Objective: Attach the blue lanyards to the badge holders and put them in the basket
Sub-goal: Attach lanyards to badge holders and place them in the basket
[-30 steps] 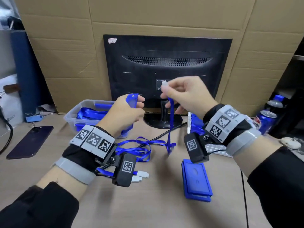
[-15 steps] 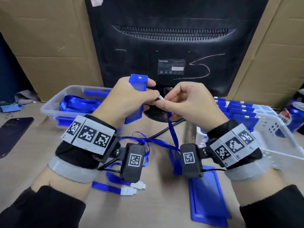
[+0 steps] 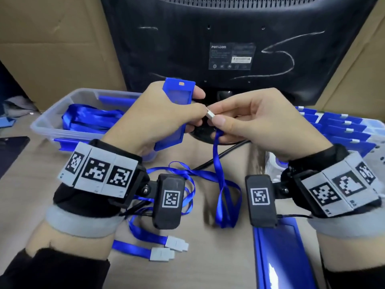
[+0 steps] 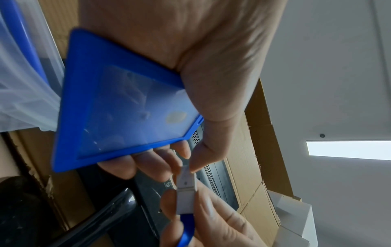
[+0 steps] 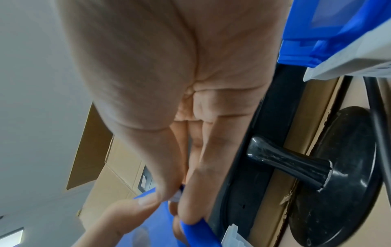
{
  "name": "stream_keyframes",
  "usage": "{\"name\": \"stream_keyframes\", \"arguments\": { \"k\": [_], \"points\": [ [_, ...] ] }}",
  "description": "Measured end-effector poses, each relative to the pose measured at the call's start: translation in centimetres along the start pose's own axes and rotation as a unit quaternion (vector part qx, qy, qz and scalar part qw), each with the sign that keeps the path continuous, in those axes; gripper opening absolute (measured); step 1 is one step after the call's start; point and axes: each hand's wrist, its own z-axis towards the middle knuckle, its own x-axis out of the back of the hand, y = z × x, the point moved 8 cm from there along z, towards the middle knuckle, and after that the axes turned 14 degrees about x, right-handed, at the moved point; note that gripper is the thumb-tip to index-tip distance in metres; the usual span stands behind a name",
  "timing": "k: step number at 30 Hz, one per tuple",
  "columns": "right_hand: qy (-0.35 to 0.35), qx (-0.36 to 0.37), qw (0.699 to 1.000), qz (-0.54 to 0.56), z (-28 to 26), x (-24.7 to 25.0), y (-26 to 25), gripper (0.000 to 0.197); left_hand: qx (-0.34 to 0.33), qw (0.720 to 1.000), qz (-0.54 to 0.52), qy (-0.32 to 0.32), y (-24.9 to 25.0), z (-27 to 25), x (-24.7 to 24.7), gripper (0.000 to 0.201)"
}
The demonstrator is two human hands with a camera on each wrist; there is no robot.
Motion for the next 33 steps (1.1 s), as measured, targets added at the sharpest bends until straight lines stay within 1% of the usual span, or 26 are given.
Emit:
{"name": "stream_keyframes", "arguments": {
  "k": [3,8,13,16,26,30,33],
  "points": [
    [0.009,0.013,1.000,-0.004,0.07,0.24,0.20,0.019,-0.013,1.000,0.013,-0.001,0.10,-0.05,-0.13,0.020],
    [0.004,0.035,0.999,-0.019,0.06,0.40,-0.10,0.018,-0.034,0.999,0.037,-0.015,0.43,-0.35,-0.05,0.020],
    [-0.016,0.043,0.998,-0.049,0.20,0.10,0.11,0.018,-0.031,0.997,0.061,-0.019,0.27,-0.37,-0.11,0.022],
    [-0.013,0.048,0.997,-0.056,0.22,0.26,0.11,0.017,-0.031,0.997,0.064,-0.024,0.23,-0.36,-0.15,0.022],
    [-0.011,0.053,0.996,-0.065,0.24,0.35,0.02,0.017,-0.023,0.998,0.062,-0.025,-0.07,-0.16,-0.19,0.022],
    [-0.013,0.033,0.998,-0.043,0.18,0.29,0.25,0.019,-0.022,0.998,0.057,-0.028,-0.18,0.13,-0.13,0.024],
    [0.002,0.023,0.999,-0.035,0.18,0.79,0.50,0.021,-0.020,0.998,0.055,-0.031,-0.27,0.18,-0.29,0.020]
  ]
}}
